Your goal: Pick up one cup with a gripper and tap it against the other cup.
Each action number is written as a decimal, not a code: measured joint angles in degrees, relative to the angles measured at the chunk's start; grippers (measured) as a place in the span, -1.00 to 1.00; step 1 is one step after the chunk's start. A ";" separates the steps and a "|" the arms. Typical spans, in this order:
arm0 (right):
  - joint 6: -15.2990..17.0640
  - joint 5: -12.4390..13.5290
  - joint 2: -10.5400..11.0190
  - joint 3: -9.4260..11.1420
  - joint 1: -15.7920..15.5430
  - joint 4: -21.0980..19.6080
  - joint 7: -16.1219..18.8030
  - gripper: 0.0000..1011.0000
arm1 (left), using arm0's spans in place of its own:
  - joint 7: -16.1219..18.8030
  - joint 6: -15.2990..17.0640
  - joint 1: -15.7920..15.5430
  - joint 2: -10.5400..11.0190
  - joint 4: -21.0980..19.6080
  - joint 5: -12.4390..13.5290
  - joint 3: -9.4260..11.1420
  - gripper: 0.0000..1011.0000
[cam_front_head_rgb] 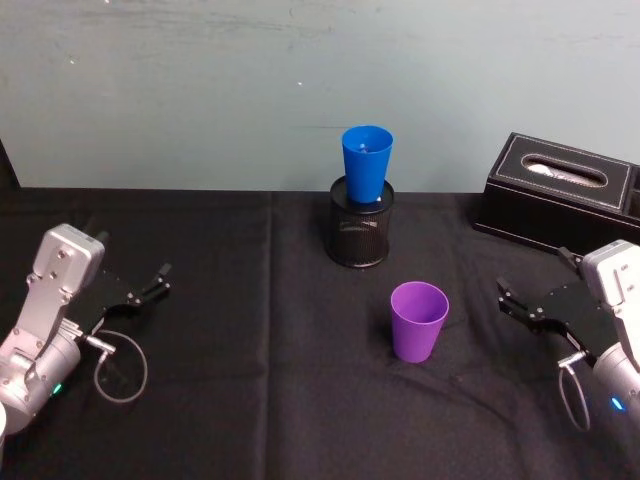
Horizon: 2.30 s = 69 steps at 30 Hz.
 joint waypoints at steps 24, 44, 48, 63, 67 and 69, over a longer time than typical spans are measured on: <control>0.00 0.00 0.00 0.00 0.00 0.00 0.00 0.98 | 0.00 0.00 0.00 0.00 0.00 0.00 0.00 1.00; -1.40 4.54 0.49 3.61 -3.57 -3.72 4.30 0.98 | 0.00 0.00 0.00 0.00 0.00 0.00 0.00 1.00; -1.06 6.74 0.68 4.74 -4.82 -4.51 6.35 0.98 | 0.00 0.00 0.00 0.00 0.00 0.00 0.00 1.00; -3.51 13.42 0.64 6.97 -8.90 -5.84 17.06 0.98 | 0.00 0.00 0.00 0.00 0.00 0.00 0.00 1.00; -3.83 13.21 0.38 6.74 -9.45 -5.86 18.36 0.98 | 0.00 0.00 0.00 0.00 0.00 0.00 0.00 1.00; -4.13 12.90 0.15 6.57 -9.72 -5.87 19.10 0.98 | 0.00 0.00 0.00 0.00 0.00 0.00 0.00 1.00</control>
